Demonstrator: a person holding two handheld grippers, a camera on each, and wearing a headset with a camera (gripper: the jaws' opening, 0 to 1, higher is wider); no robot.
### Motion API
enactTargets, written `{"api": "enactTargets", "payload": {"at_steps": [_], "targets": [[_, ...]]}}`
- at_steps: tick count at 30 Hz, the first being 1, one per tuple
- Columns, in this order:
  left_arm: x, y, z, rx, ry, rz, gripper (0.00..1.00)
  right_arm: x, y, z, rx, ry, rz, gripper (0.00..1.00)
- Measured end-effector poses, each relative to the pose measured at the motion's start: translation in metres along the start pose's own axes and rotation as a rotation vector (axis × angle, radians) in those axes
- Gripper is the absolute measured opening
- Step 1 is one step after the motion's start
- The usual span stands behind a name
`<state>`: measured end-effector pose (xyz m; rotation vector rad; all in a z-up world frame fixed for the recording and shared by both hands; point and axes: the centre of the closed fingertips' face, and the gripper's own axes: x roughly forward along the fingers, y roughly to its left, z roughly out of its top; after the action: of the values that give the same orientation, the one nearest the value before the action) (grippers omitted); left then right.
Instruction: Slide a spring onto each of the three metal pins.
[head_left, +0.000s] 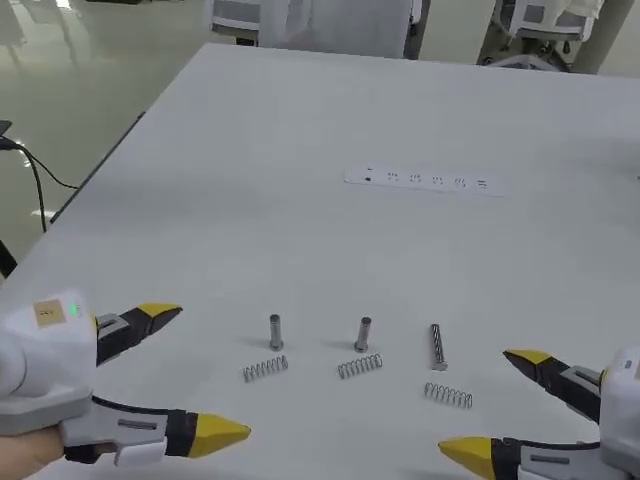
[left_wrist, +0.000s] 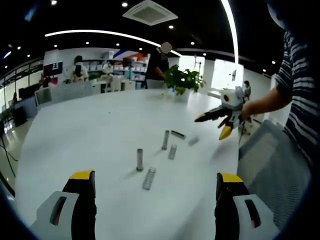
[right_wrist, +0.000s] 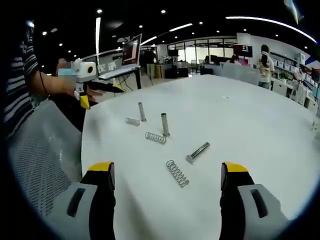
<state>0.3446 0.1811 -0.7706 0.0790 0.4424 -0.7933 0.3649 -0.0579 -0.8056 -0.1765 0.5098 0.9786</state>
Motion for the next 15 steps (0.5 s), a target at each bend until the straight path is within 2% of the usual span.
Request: {"api": "enactTargets", "payload": {"at_steps": [15], "targets": [[-0.0037, 0.0002, -0.0019, 0.005, -0.003, 0.005, 0.98, 0.0006, 0.0043, 0.0002, -0.002, 0.005, 0.005, 0.86]]}}
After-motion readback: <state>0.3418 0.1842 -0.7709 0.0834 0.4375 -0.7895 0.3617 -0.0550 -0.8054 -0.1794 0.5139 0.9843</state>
